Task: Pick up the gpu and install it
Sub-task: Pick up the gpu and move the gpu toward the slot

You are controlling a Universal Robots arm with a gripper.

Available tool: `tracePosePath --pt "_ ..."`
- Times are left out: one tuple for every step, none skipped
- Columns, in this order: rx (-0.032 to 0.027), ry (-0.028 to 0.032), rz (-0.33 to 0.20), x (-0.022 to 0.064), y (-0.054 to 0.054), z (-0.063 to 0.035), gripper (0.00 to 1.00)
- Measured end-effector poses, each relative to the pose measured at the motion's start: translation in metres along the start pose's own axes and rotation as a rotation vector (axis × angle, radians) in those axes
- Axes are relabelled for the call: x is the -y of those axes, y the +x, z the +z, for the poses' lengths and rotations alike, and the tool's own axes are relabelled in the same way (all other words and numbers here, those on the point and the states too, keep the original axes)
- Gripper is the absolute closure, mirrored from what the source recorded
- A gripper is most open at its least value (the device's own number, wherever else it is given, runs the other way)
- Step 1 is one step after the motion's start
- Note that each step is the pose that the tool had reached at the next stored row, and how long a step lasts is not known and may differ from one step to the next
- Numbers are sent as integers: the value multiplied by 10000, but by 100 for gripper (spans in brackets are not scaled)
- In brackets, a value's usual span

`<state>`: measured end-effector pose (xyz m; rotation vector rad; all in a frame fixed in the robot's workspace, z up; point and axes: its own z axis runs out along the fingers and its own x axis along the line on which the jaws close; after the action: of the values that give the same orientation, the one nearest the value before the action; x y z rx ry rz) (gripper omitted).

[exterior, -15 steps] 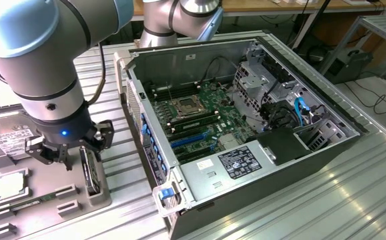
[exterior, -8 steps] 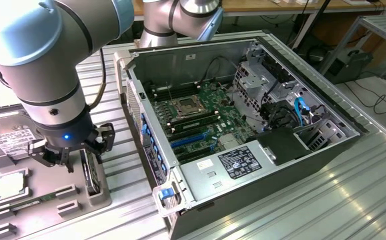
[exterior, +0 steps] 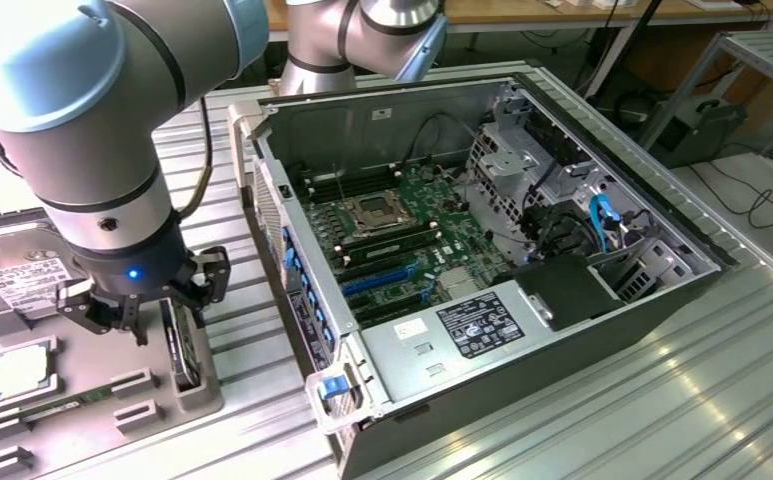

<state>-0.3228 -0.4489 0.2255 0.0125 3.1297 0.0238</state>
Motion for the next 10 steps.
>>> tracePosePath --pt "1 -1 0 0 0 5 40" --pt "2 -1 0 0 0 11 40" --pt "-1 1 0 0 0 16 40" --pt "-3 1 0 1 -3 25 40" --pt "-4 1 0 1 -5 33 40" --pt "-5 1 0 1 -7 40 40" --pt "-5 1 0 2 -11 47 40" --pt "-7 2 -1 2 -21 51 40" --pt "-7 2 0 2 -32 57 40" --pt "-6 1 0 2 -38 62 40"
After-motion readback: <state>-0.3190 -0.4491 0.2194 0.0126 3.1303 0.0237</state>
